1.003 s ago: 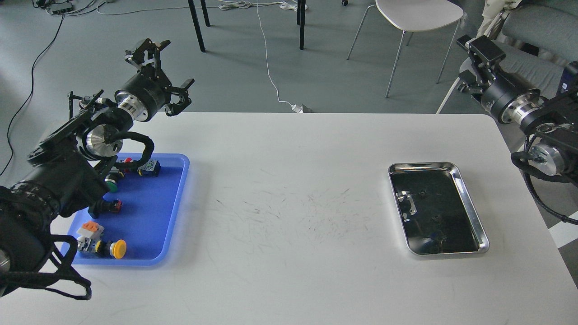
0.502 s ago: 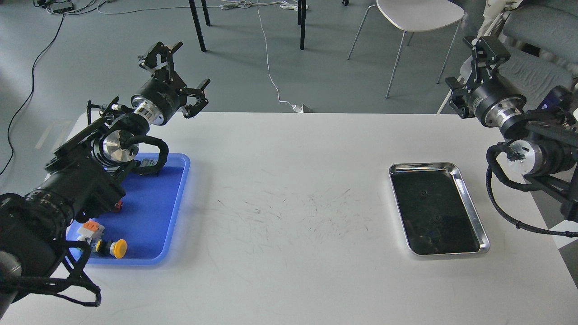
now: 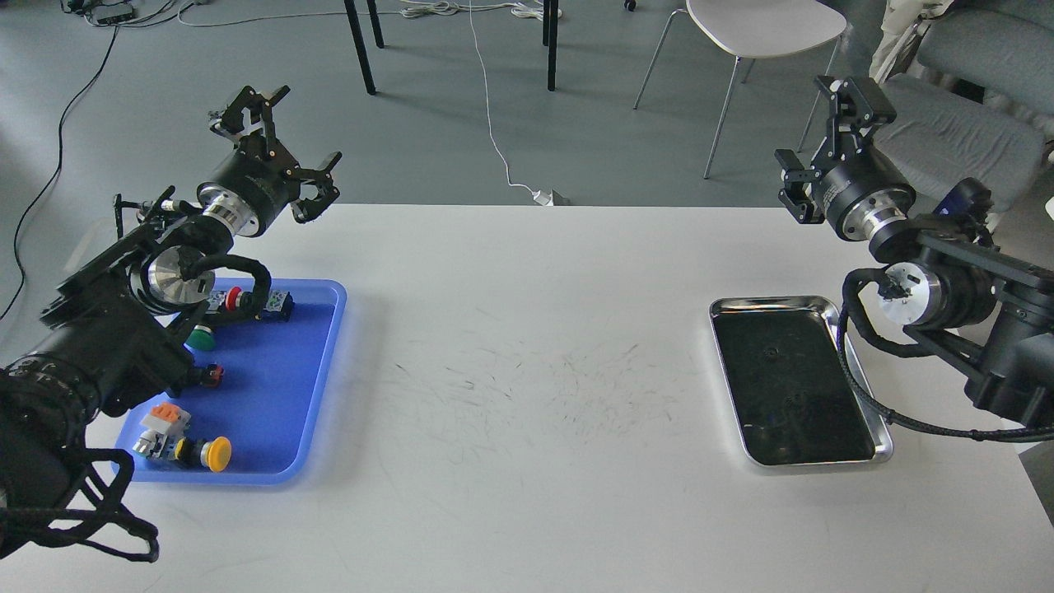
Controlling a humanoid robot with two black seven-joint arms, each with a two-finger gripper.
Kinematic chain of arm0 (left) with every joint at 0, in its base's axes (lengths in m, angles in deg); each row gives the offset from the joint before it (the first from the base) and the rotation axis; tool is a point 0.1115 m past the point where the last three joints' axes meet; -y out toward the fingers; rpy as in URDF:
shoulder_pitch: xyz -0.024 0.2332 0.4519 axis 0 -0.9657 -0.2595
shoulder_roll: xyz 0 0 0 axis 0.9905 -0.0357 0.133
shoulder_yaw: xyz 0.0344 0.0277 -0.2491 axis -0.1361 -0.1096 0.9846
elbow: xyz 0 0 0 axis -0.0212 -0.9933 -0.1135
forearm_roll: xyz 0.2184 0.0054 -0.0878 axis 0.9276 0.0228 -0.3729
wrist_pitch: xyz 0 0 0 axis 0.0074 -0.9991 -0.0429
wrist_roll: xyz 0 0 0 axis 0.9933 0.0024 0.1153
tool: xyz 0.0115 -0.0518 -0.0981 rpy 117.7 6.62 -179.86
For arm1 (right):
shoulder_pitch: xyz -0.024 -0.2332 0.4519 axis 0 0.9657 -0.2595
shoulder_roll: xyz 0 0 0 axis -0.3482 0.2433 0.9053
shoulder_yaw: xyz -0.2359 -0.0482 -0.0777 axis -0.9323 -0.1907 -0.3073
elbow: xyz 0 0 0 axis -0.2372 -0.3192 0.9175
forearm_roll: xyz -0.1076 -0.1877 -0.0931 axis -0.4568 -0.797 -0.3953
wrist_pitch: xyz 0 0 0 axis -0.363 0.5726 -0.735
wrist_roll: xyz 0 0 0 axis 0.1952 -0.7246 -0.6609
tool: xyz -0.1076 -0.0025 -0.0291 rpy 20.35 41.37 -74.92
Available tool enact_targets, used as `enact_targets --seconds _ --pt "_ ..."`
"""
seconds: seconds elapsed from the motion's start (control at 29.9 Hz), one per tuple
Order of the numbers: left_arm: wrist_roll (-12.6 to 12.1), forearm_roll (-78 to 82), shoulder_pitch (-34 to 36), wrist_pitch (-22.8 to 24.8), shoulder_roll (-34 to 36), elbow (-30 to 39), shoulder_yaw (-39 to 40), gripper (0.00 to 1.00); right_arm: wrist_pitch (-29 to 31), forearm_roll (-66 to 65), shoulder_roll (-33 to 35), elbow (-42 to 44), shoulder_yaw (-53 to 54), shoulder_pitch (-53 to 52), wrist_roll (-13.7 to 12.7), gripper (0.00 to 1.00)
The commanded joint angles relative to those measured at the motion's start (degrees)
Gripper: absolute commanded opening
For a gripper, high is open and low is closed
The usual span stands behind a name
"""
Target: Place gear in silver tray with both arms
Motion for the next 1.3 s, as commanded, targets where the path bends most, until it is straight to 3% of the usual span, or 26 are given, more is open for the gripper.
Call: enact_targets --seconds 0.0,0.27,0.54,0.7,0.9,1.27 --pt "-0.15 -0.54 -0.56 0.01 0.01 -0.04 0.07 0.99 0.04 0.22 -1.83 0.48 0.32 -0.22 -4.09 0.99" --pt "-0.06 -1.51 -1.18 0.01 -0.17 -0.04 0.86 0.99 0.04 9.34 -3.59 1.01 4.19 -0.14 -10.95 0.99" --pt "-0.33 -1.68 -1.09 0.01 -0.08 -0.04 1.13 0.99 -0.04 9.19 -3.94 1.45 4.72 0.22 -10.61 0.99" --pt "-4.45 -2.39 -1.0 -1.53 -0.26 -0.48 1.92 0.99 0.04 8.57 -4.91 0.84 5.16 0.04 -9.47 0.99" --pt "-4.63 -2.21 -1.27 -2.15 -0.35 -0.21 1.04 0.99 0.57 8.13 -4.12 0.31 5.16 0.3 -7.27 0.99" --pt "-4.81 -2.21 -0.74 -2.24 0.27 -2.23 -0.72 0.99 1.1 7.78 -4.47 1.36 5.25 0.3 -7.27 0.99"
